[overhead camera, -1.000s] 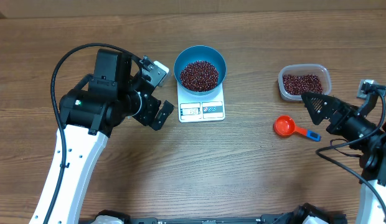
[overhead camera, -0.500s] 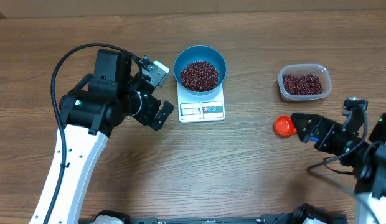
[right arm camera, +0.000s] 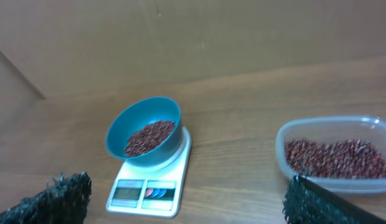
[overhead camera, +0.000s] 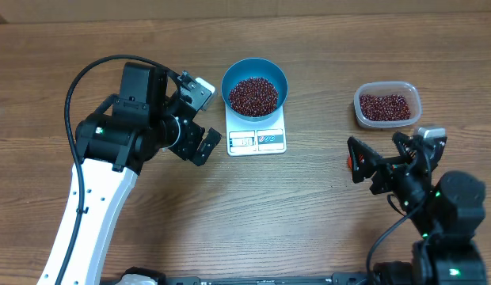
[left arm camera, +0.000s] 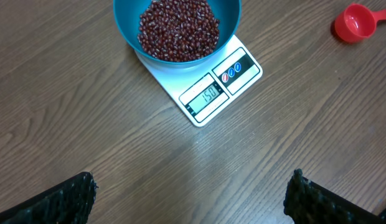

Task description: Scoop item into bowl and weigh 150g on scale

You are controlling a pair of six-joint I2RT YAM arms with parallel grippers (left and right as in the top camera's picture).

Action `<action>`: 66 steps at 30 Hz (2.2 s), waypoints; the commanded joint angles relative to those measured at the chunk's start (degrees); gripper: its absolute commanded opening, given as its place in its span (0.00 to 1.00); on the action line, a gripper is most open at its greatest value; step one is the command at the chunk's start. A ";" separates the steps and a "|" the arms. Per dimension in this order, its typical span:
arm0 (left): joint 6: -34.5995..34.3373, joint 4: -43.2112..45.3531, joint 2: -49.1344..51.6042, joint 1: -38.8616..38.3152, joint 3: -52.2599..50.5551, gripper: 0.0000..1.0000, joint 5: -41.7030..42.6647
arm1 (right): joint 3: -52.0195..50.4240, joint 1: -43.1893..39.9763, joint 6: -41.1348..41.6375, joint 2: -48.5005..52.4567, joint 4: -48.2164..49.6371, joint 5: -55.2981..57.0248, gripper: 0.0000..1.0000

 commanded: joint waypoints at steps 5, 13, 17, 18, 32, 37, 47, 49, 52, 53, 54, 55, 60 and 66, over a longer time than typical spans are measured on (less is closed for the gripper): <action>-0.52 -0.02 0.11 -0.02 1.18 1.00 1.09 | -16.59 0.33 0.96 -10.67 15.80 3.26 1.00; -0.52 -0.02 0.11 -0.02 1.18 1.00 1.11 | -25.99 0.33 0.94 -23.08 17.81 8.70 1.00; -0.52 -0.02 0.11 -0.02 1.18 1.00 1.09 | -29.46 0.26 0.94 -28.37 17.81 10.29 1.00; -0.52 -0.02 0.11 -0.02 1.18 1.00 1.11 | -30.10 0.22 0.94 -29.27 17.81 10.47 1.00; -0.50 -0.02 0.11 -0.02 1.18 1.00 1.11 | -35.50 0.22 0.48 -30.75 19.50 14.88 1.00; -0.52 -0.02 0.11 -0.02 1.18 1.00 1.11 | -35.50 0.26 0.52 -30.73 19.54 14.91 1.00; -0.50 -0.02 0.11 -0.02 1.18 1.00 1.11 | -35.50 0.28 0.52 -30.71 19.52 14.91 1.00; -0.52 -0.02 0.11 -0.02 1.18 0.99 1.09 | -35.50 0.28 0.52 -30.71 19.52 14.91 1.00; -0.52 -0.02 0.11 -0.02 1.18 1.00 1.09 | -35.50 0.28 0.52 -30.71 19.52 14.91 1.00; -0.52 -0.02 0.11 -0.02 1.18 1.00 1.11 | -35.50 0.28 0.52 -30.71 19.54 14.91 1.00; -0.52 -0.02 0.11 -0.02 1.20 1.00 1.11 | -35.50 0.28 0.52 -30.71 19.52 14.91 1.00; -0.52 -0.02 0.11 -0.02 1.18 1.00 1.09 | -35.50 0.26 0.52 -30.71 19.52 14.91 1.00; -0.52 -0.02 0.11 -0.02 1.18 1.00 1.11 | -35.50 0.26 0.52 -30.71 19.52 14.91 1.00; -0.52 -0.02 0.11 -0.02 1.18 1.00 1.09 | -35.50 0.26 0.52 -30.71 19.54 14.91 1.00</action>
